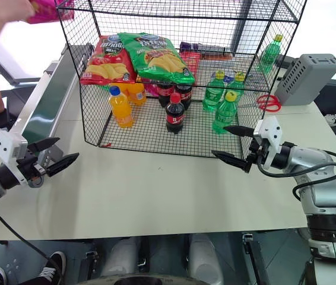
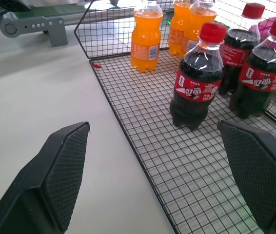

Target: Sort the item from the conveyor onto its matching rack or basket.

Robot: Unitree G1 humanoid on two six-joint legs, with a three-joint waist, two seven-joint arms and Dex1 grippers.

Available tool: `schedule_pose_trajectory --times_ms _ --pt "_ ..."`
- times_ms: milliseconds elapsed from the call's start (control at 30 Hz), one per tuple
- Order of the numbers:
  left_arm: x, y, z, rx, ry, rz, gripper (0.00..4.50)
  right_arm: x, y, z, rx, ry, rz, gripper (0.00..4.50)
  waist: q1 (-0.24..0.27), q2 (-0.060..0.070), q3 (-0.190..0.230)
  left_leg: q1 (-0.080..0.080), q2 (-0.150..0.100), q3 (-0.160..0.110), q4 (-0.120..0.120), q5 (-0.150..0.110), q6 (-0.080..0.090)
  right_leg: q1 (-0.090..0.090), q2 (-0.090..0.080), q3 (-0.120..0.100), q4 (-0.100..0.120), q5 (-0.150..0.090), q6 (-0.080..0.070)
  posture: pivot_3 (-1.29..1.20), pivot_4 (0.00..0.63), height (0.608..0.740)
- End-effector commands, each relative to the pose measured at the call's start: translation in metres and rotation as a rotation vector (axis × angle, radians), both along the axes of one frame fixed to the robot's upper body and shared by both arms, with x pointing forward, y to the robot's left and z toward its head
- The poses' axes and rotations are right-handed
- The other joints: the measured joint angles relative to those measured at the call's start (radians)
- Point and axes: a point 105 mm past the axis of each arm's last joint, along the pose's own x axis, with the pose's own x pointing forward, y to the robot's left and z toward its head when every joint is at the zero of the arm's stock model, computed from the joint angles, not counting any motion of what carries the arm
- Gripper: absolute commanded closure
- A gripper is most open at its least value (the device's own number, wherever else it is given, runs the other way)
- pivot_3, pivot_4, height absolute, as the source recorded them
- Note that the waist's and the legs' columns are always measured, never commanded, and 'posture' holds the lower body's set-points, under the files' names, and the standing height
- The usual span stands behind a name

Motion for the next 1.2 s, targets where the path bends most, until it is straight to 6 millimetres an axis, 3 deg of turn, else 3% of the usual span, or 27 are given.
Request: schedule_pose_trajectory --times_ms 33,200,500,700,1067,1200 --pt "-0.003 0.003 0.016 0.005 -0.035 0.016 0.00 -0.001 0.010 0.013 0.012 -0.061 0.038 0.12 0.000 0.000 0.000 0.000 0.000 0.000 0.000 0.000 0.000 0.000 0.000 0.000 0.000 0.000 0.000 0.00 0.150 0.740" --pt "-0.009 0.005 0.012 -0.007 0.025 0.004 0.00 -0.001 0.015 0.011 0.011 -0.057 0.063 0.12 0.000 0.000 0.000 0.000 0.000 0.000 0.000 0.000 0.000 0.000 0.000 0.000 0.000 0.000 0.000 0.00 0.150 0.740" --pt "-0.019 0.016 0.015 -0.006 0.002 0.061 0.00 0.003 0.031 0.013 0.025 -0.066 0.120 0.12 -0.001 0.000 0.000 0.000 0.000 0.000 0.000 0.000 0.000 0.000 0.000 0.000 0.000 0.000 0.000 0.00 0.150 0.740" --pt "-0.029 0.019 0.025 -0.025 -0.049 0.008 0.00 0.003 0.040 0.010 0.040 -0.054 0.150 0.12 0.000 0.000 0.000 0.000 0.000 0.000 0.000 0.000 0.000 0.000 0.000 0.000 0.000 0.000 0.000 0.00 0.150 0.740" --pt "-0.031 0.054 0.041 0.184 -0.266 0.150 0.00 -0.014 0.073 0.010 0.152 0.076 0.283 0.12 -0.001 0.000 0.000 0.000 0.000 0.000 0.000 0.000 0.000 0.000 0.000 0.000 0.000 0.000 0.000 0.00 0.150 0.740" --pt "-0.041 0.075 0.039 0.379 -0.301 0.208 0.00 -0.012 0.090 0.013 0.180 0.050 0.297 0.12 -0.003 0.000 0.000 0.000 0.001 0.000 0.000 0.000 0.000 0.000 0.000 0.000 0.000 0.000 0.000 0.00 0.150 0.740"
